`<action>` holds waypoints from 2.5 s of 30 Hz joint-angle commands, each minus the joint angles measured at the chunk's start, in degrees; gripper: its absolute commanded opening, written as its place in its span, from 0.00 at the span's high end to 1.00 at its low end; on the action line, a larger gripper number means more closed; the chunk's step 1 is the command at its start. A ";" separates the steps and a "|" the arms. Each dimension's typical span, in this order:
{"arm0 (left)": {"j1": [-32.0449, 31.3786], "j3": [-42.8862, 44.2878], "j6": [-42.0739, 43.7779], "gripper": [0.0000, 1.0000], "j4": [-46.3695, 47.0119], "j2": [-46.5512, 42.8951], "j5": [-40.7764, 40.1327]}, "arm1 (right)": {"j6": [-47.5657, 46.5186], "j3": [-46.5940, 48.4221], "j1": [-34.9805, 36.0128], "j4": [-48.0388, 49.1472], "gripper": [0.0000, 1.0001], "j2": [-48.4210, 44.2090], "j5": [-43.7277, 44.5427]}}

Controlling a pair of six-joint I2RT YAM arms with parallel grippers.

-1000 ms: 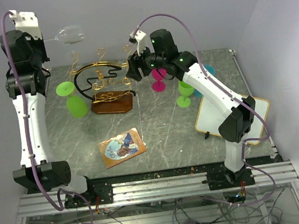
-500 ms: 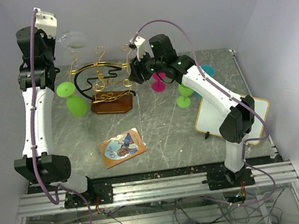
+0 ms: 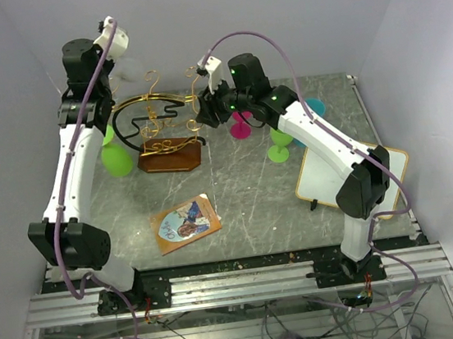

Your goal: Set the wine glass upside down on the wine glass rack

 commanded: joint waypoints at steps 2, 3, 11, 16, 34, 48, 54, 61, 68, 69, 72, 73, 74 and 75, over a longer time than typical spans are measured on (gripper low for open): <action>-2.05 0.19 9.32 0.93 8.91 2.43 -6.71 | -1.06 -0.54 -0.12 -1.57 0.57 -1.56 -0.24; -2.24 0.24 10.21 0.93 9.36 2.83 -7.21 | -1.10 -0.49 -0.13 -1.63 0.58 -1.59 -0.24; -3.66 1.62 16.61 0.93 13.42 7.43 -9.36 | -1.44 0.01 -0.10 -2.10 0.59 -1.54 -0.57; -4.61 5.16 17.26 0.93 13.48 10.95 -9.92 | -1.46 0.14 -0.15 -2.18 0.59 -1.42 -1.06; -6.49 7.69 21.99 0.93 11.84 18.04 -5.04 | -2.07 0.53 -0.15 -2.79 0.60 -1.25 -1.94; -7.59 3.08 22.65 0.93 9.06 16.73 -2.41 | -2.51 0.30 -0.15 -2.91 0.60 -1.60 -2.47; -8.07 -1.20 24.28 0.93 10.48 14.58 -0.30 | -2.60 0.05 -0.07 -2.87 0.60 -1.84 -2.78; -8.40 -3.42 23.85 0.93 10.36 12.88 1.51 | -2.91 -0.18 -0.12 -2.99 0.60 -1.81 -2.82; -8.42 -1.29 22.28 0.93 8.10 13.40 3.15 | -3.13 -0.52 -0.10 -2.99 0.60 -1.86 -2.91; -8.44 -0.78 21.96 0.93 7.89 13.51 3.49 | -3.19 -0.53 -0.14 -2.99 0.60 -1.86 -2.91; -8.46 0.38 21.14 0.93 6.98 13.61 5.00 | -3.26 -0.75 -0.08 -3.01 0.60 -1.95 -2.92; -8.42 0.68 20.99 0.93 6.69 13.65 5.45 | -3.30 -0.79 -0.10 -2.95 0.60 -1.95 -2.91; -8.46 1.02 20.88 0.93 6.46 13.73 5.86 | -3.38 -0.84 -0.14 -2.99 0.60 -2.00 -2.91; -8.42 1.45 20.72 0.93 6.11 13.86 6.17 | -3.39 -0.88 -0.15 -3.01 0.60 -2.09 -2.91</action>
